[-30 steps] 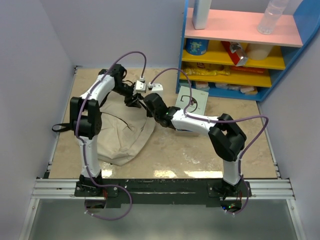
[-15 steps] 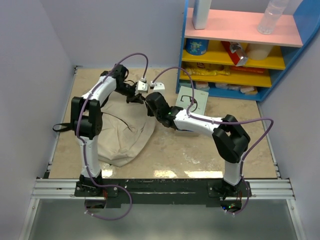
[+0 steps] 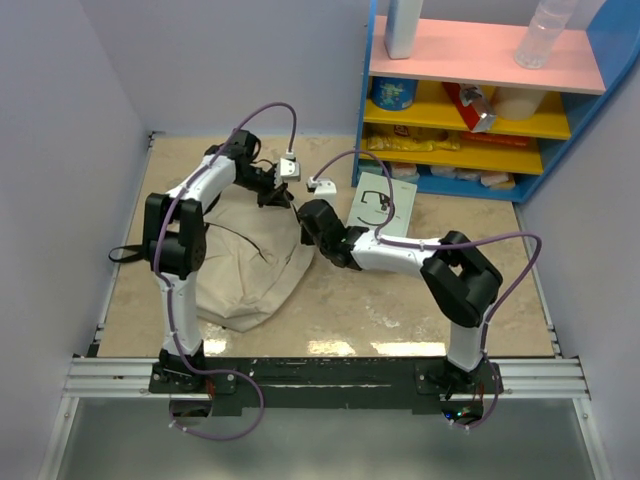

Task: Pack the student bag
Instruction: Unzip the student bag at the center of the board.

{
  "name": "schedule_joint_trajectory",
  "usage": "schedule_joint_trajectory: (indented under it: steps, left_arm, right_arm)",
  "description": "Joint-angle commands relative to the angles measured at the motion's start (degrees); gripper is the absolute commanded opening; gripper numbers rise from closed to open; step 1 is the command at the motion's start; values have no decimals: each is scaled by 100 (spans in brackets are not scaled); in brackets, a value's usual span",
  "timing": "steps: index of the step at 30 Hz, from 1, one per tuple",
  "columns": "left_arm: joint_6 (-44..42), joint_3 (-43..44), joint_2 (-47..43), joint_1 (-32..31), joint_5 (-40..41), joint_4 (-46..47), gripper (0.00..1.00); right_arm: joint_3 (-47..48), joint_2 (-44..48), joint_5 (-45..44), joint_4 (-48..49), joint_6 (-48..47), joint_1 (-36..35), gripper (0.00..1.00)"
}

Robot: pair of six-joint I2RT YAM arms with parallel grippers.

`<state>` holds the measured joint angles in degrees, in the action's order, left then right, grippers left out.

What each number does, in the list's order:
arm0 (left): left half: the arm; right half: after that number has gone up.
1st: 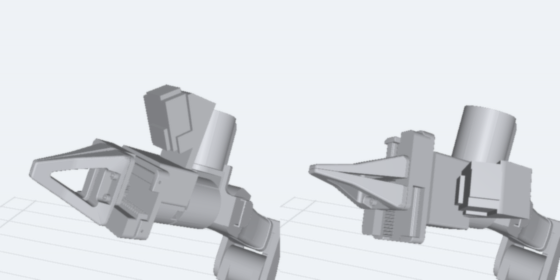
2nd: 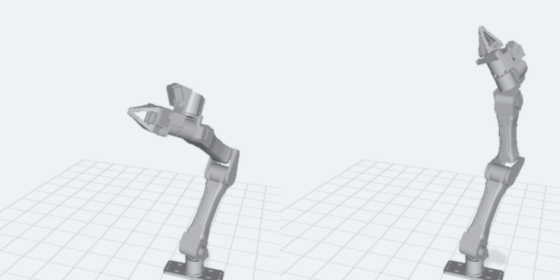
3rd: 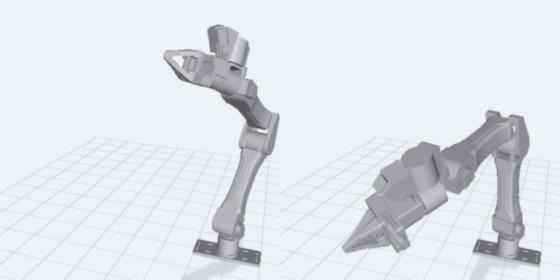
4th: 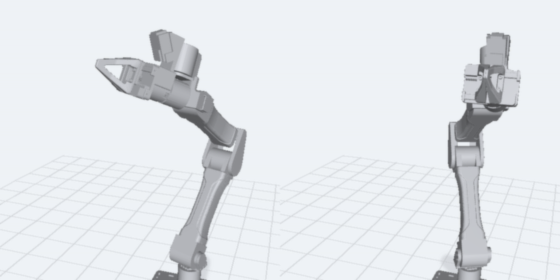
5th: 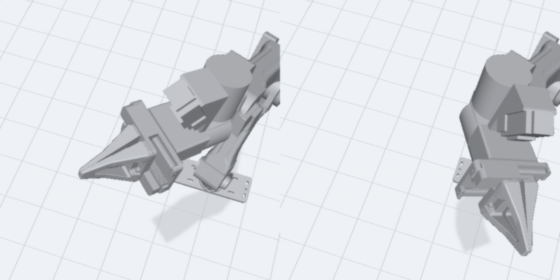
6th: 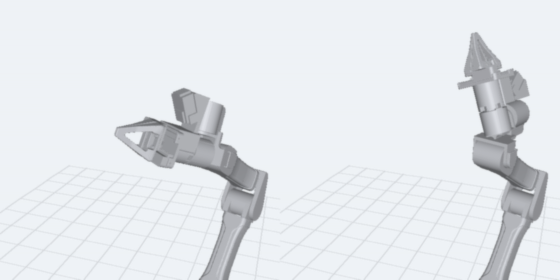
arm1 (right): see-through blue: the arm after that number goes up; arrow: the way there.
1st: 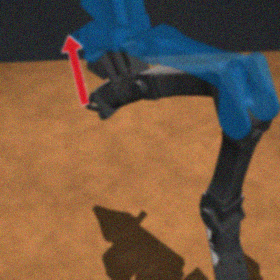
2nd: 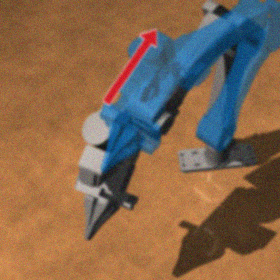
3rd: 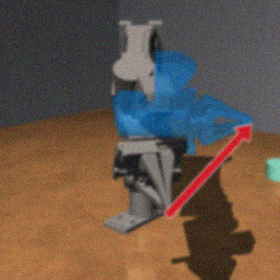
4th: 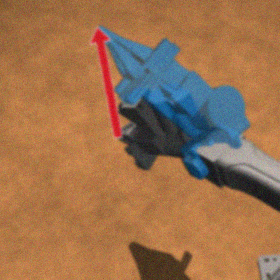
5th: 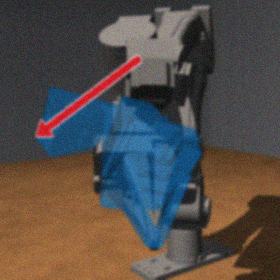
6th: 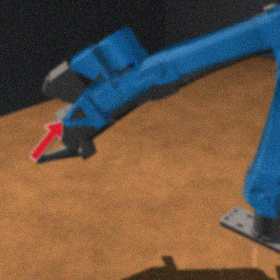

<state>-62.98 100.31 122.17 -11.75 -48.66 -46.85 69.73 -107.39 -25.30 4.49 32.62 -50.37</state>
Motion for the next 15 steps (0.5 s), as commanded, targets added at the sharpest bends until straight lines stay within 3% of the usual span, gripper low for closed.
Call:
schedule_joint_trajectory:
  steps: [1,8,15]
  left_arm:
    - [497,-38,-431,85,-205,1081,0]
    - [1015,23,-299,94,50,1310,0]
    - [963,-222,-640,-196,-774,871,0]
  right_arm:
    - [-320,307,166,-194,139,-245,0]
    - [-610,596,122,-256,148,-386,0]
    - [-329,272,508,-265,227,-491,0]
